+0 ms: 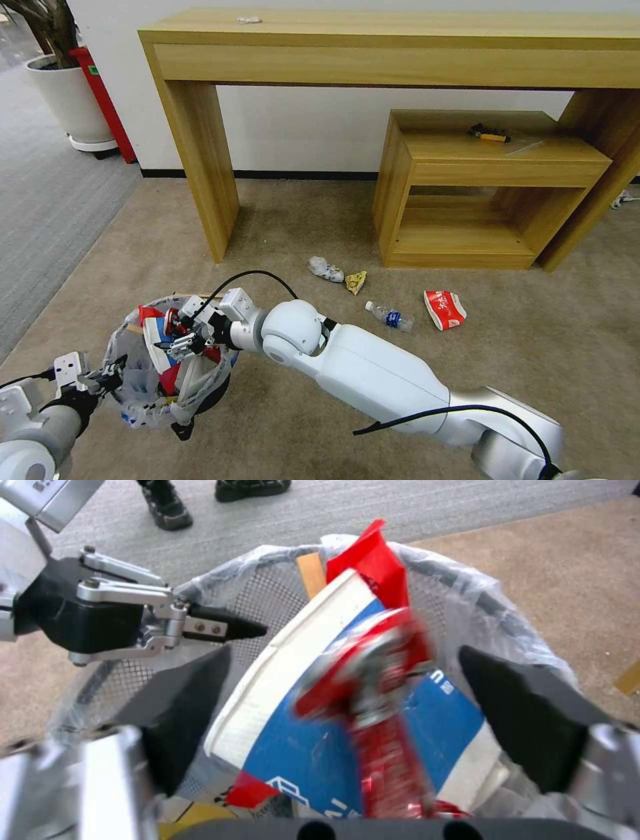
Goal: Pick up the trash bin and place the garbage on the floor into it.
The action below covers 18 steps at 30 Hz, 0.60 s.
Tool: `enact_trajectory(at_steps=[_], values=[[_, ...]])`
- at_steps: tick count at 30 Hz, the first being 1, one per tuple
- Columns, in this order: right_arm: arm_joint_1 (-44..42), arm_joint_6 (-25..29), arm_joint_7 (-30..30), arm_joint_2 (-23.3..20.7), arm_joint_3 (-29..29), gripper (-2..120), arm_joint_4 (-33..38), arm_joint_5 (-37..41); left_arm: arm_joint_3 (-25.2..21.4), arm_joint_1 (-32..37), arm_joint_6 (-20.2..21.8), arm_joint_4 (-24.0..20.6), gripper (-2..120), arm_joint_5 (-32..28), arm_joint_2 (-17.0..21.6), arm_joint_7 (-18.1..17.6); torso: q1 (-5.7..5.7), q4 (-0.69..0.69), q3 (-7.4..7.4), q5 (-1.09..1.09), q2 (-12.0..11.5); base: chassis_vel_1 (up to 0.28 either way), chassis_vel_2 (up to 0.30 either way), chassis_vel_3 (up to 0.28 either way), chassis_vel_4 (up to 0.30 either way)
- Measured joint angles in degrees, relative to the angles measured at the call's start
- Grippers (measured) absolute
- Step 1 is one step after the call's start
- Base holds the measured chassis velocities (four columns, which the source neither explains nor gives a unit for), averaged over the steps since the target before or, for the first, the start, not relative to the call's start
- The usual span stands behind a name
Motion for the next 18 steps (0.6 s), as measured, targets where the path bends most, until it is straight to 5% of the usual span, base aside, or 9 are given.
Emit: enact_trajectory(at_steps=[13, 18], values=[[-1.0, 0.7, 3.7, -0.9, 3.5, 100, 1.1, 2.6, -1.9, 0.6, 0.0, 2.4, 0, -3.5, -2.3, -1.0, 0.00, 0.01, 0.00, 0.00, 0.0, 0.000, 0.000, 0.000, 0.000], [-4.0, 1.9, 6.7, -2.3, 9.7, 100, 3.9, 3.8, -4.1, 1.1, 0.0, 4.7, 0, 0.2, -1.8, 2.3, 0.00, 0.01, 0.00, 0.00, 0.0, 0.000, 0.000, 0.000, 0.000]])
